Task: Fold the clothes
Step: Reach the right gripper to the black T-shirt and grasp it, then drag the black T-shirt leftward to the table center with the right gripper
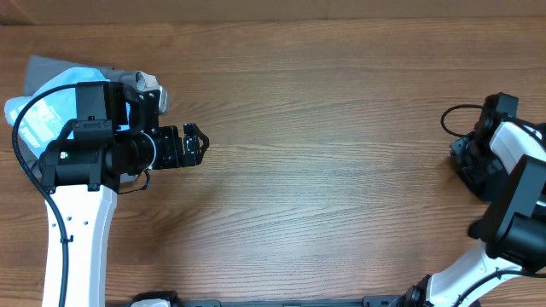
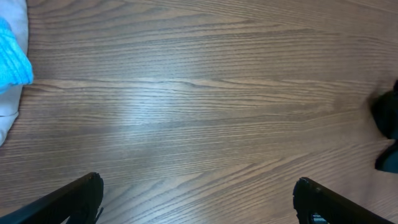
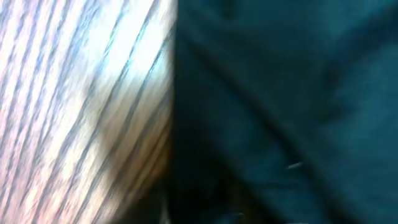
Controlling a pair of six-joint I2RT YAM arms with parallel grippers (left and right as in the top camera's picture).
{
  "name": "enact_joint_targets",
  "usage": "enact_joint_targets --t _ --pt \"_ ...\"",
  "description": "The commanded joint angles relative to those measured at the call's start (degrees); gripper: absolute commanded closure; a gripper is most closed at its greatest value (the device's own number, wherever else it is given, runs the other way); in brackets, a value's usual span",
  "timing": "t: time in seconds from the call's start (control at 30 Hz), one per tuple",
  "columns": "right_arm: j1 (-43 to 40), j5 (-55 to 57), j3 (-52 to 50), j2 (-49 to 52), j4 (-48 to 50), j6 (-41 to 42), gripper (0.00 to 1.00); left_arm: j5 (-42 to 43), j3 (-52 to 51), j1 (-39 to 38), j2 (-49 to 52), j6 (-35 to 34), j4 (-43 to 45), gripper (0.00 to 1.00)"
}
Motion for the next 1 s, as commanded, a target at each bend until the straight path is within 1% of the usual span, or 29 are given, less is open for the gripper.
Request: enact_joint_targets --t 0.0,0.1,0.17,0.3,0.4,0.57,0.77,0.83,0.9,0.97 --pt "1.16 -6.25 -0.83 3.13 0.72 -0.24 0.96 1.31 1.51 -0.37 0.13 0.63 -0.04 0.00" --pt "3.98 -10.12 -0.83 2.25 0.85 -3.21 0.96 1.25 1.57 -0.37 0.13 0.68 -0.04 0.00" --pt "7.30 -13.99 -0.83 1.03 0.92 -6.58 0.96 1.33 2.19 -0.37 0.13 0.66 -0.26 0.00" --pt "17.03 -16.02 -0.83 -1.97 1.25 -10.78 0.96 0.98 6.95 -0.31 0.11 1.66 -1.60 0.00" --pt "26.58 -16.94 -0.83 -3.63 2.32 -12.20 0.96 -0.85 12.02 -0.26 0.11 2.19 -1.75 0.00" --pt "43.54 -18.84 -0.83 -3.80 5.90 -15.13 0.96 -8.74 18.67 -0.28 0.11 2.16 -1.77 0.00" --pt "64.78 -18.23 -0.81 -3.80 8.09 -25.27 0.95 -10.93 19.89 -0.28 0.31 2.19 -2.64 0.00" --pt "70.49 -13.27 -0.61 -3.85 7.50 -26.75 0.90 -10.97 19.80 -0.33 0.76 2.38 -2.82 0.00" --pt "75.21 -6.43 0.46 -4.09 5.79 -26.77 0.77 -10.99 19.80 -0.37 1.49 2.38 -2.78 0.00" --pt "78.12 -1.66 1.90 -4.61 3.63 -26.75 0.60 -10.84 19.80 -0.39 2.56 2.34 -2.58 0.00"
